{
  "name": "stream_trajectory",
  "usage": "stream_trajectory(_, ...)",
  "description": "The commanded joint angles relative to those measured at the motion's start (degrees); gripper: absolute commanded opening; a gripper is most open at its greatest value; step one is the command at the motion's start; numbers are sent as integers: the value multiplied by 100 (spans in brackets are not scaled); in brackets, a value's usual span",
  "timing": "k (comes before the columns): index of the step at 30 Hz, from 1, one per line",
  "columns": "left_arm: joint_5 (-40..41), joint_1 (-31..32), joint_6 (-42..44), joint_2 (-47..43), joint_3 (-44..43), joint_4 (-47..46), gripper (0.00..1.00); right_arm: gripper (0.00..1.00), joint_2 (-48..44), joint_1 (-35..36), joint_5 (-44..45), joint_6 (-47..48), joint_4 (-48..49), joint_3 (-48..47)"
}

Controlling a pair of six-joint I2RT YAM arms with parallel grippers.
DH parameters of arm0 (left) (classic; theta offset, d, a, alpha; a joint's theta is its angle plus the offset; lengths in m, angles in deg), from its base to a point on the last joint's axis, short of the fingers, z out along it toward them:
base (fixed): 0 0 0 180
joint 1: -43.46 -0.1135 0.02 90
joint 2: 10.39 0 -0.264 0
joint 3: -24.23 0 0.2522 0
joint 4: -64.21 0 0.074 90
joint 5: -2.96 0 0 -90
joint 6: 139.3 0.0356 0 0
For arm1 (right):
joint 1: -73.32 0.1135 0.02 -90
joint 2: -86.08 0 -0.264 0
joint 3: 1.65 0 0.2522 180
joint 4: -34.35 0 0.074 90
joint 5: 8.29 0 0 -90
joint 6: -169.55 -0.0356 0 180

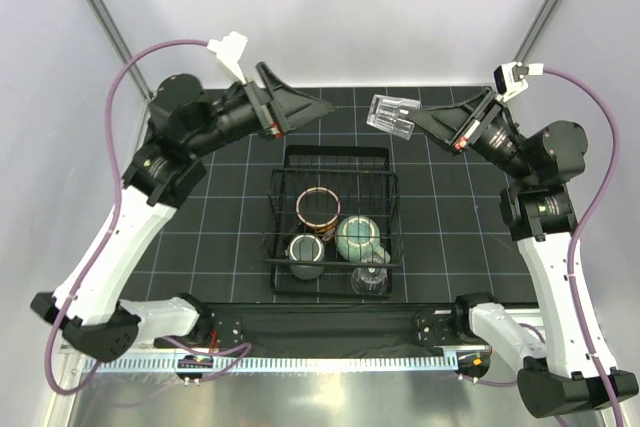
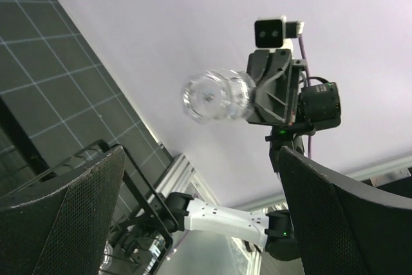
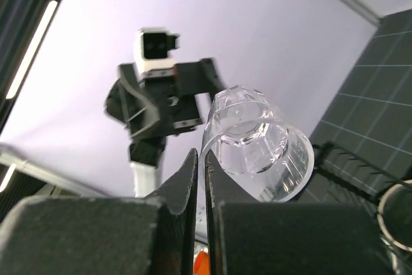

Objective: Load the cups into the dish rack

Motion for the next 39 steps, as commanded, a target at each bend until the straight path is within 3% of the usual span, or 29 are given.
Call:
stream_trajectory(1,16,355,69,355,-385,-446,98,4,-169,50,-663,-856,1453,-158)
stream_trajectory(9,7,770,86,760,-675,-516,97,4,-354,103,-717,-1260,1946,202)
stream_trajectory(15,-284,814,-160,761,-641,-1025,90,4,-406,121,-743,-1234,1964,255)
stream_trajectory(20,33,814,-230,541,-526,-1096,94,4,-380,129,-752,-1261,1955,238)
stream_trajectory(32,-635,1095,-547,1006,-719,-1342,98,4,-275,208,-813,-1234,1982,115)
stream_trajectory(39,-767,1271,-626,1252,-948,-1351,87,4,-283,209,-796,-1225,1990,159)
